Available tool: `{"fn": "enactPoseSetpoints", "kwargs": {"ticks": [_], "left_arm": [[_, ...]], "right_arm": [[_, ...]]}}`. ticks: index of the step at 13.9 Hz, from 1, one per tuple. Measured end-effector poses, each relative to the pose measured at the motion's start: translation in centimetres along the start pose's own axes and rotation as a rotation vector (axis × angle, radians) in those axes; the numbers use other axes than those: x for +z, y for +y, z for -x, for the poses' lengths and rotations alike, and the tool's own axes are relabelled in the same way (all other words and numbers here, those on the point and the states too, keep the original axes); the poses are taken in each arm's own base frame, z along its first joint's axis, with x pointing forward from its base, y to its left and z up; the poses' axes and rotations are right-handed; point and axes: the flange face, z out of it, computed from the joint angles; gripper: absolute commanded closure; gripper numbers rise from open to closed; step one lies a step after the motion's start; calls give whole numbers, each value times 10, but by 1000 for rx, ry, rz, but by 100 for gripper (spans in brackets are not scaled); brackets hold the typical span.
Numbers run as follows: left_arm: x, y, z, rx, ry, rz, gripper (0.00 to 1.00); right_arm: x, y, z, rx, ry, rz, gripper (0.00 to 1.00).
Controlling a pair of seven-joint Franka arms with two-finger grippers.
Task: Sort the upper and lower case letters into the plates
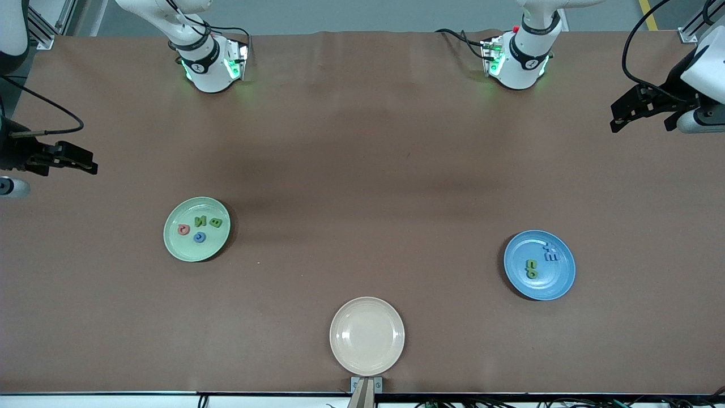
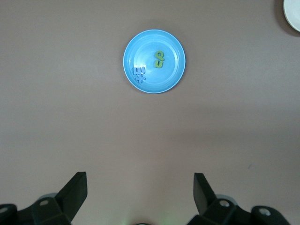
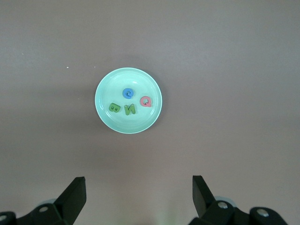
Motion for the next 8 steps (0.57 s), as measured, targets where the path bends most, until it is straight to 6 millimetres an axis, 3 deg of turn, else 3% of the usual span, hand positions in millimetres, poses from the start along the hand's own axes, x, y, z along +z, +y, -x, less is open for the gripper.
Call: {"fn": "enactPoseSetpoints", "kwargs": {"ticks": [8], "left_arm": [[0, 0, 0, 0, 2, 0, 0]], "right_arm": [[-29, 2, 40, 6, 47, -1, 0]]}}
